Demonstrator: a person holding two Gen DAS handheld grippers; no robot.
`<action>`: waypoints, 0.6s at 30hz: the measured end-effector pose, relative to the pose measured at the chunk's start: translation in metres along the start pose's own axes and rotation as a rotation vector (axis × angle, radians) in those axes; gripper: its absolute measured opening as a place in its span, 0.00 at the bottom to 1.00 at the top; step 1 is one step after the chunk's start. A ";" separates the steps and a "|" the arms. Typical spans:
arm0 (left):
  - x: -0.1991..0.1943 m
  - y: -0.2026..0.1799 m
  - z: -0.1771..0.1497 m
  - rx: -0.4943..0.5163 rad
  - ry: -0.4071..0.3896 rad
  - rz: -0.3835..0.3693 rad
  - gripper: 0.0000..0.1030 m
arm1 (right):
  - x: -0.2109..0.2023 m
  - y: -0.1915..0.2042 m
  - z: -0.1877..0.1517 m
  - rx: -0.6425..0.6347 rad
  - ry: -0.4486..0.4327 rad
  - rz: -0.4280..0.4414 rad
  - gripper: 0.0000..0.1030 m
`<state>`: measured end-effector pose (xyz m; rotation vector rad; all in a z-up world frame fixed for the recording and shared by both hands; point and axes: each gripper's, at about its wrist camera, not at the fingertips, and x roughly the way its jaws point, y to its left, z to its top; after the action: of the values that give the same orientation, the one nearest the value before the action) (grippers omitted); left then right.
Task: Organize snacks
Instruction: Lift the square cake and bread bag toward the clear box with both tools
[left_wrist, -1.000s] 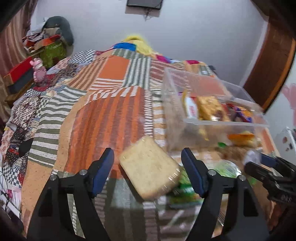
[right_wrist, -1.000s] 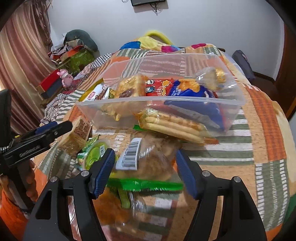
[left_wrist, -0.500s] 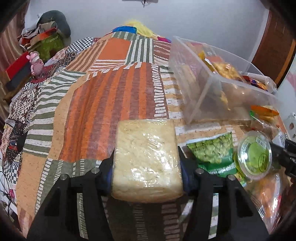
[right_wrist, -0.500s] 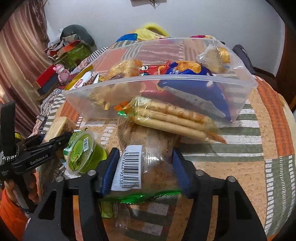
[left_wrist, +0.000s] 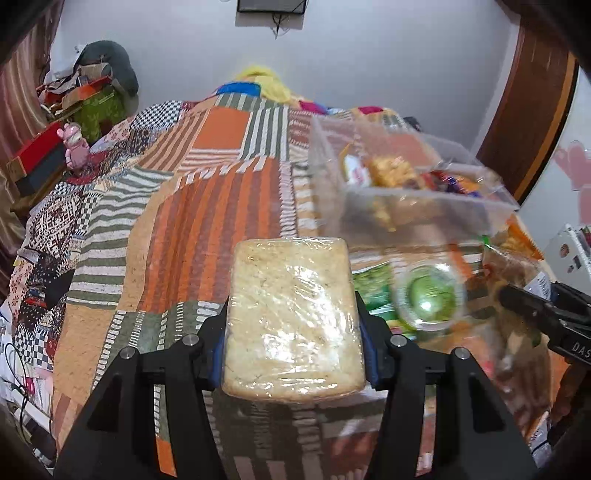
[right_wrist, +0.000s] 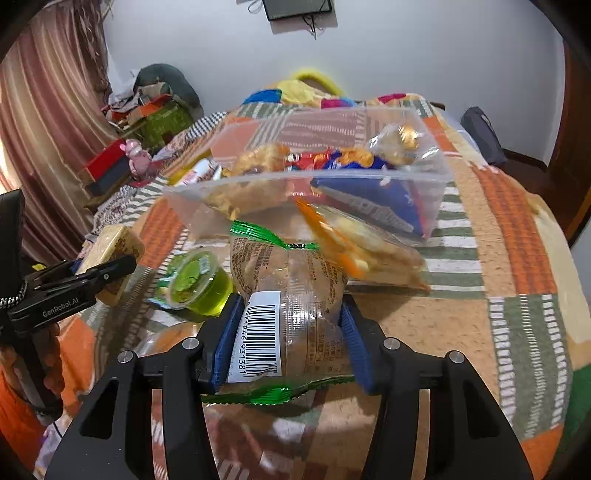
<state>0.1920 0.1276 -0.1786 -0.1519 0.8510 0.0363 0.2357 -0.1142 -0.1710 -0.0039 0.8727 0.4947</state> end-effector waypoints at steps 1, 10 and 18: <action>-0.005 -0.003 0.002 0.001 -0.007 -0.008 0.54 | -0.005 0.000 0.001 0.000 -0.012 0.002 0.47; -0.031 -0.027 0.029 0.014 -0.077 -0.047 0.54 | -0.031 -0.004 0.026 -0.009 -0.119 -0.004 0.48; -0.030 -0.044 0.062 0.008 -0.121 -0.087 0.54 | -0.028 -0.011 0.063 -0.030 -0.179 -0.050 0.48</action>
<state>0.2227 0.0944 -0.1109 -0.1770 0.7229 -0.0392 0.2711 -0.1226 -0.1116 -0.0084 0.6882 0.4536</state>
